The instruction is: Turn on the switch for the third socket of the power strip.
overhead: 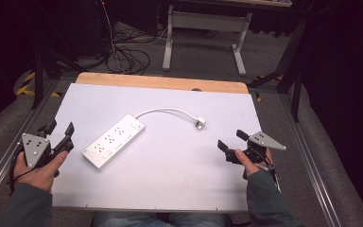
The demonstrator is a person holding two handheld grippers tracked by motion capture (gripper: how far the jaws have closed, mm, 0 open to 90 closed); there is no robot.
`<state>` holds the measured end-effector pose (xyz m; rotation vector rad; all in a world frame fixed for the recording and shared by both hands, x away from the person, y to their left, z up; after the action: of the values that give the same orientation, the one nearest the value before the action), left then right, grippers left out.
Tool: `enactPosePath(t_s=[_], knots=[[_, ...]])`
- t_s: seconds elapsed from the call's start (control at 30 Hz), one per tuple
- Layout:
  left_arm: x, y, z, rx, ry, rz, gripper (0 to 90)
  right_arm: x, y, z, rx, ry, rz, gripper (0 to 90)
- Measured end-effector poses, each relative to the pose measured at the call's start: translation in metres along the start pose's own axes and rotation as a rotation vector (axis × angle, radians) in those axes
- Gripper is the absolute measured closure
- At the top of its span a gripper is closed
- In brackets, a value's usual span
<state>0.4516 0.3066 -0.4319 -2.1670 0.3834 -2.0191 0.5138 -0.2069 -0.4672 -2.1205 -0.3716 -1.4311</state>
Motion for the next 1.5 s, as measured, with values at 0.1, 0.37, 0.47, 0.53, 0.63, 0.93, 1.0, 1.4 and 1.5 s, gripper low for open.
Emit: enactPosePath(t_s=[0.1, 0.37, 0.47, 0.53, 0.63, 0.93, 1.0, 1.4, 1.5], knots=[[-0.0006, -0.0006, 0.0001, 0.0, -0.006, 0.009, 54.0, -0.0004, -0.0001, 0.001, 0.002, -0.002, -0.005, 7.8], [-0.0023, -0.0059, -0.0013, 0.029, -0.021, 0.047, 72.2, -0.0006, -0.0002, 0.001, 0.004, -0.004, -0.006, 7.9], [-0.0034, -0.0076, -0.0019, 0.024, -0.026, 0.037, 77.1, -0.0006, -0.0001, 0.001, 0.003, -0.004, -0.007, 7.8], [-0.0039, -0.0081, -0.002, 0.019, -0.027, 0.029, 80.1, -0.0009, -0.0005, 0.0009, 0.002, -0.007, -0.005, 7.8], [-0.0039, -0.0081, -0.0023, 0.01, -0.023, 0.022, 83.7, -0.001, -0.0004, 0.001, 0.002, -0.008, -0.006, 7.8], [-0.0045, -0.0095, -0.003, 0.007, -0.021, 0.021, 87.4, -0.0006, -0.0002, 0.001, 0.002, -0.004, -0.008, 7.8], [-0.0046, -0.0096, -0.0029, 0.006, -0.02, 0.023, 87.7, -0.0005, -0.0001, 0.001, 0.002, -0.003, -0.008, 7.8], [-0.0053, -0.0085, -0.0031, -0.012, -0.022, 0.048, 89.8, -0.0006, -0.0001, 0.001, 0.001, -0.003, -0.009, 7.8], [-0.0052, -0.0084, -0.0029, -0.013, -0.022, 0.041, 89.8, -0.0005, 0.0001, 0.0009, 0.0, -0.003, -0.009, 7.8]])
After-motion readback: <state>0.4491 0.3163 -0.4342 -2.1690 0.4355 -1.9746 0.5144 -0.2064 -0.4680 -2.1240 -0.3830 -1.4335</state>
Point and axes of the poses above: each handheld gripper's, and its own axes: z roughly forward along the jaws, x roughly out of its top, y roughly to its right, the point moved 7 cm from there along z, roughly forward along the jaws, and after that the axes turned 11 degrees about z, right-handed, at the moved point
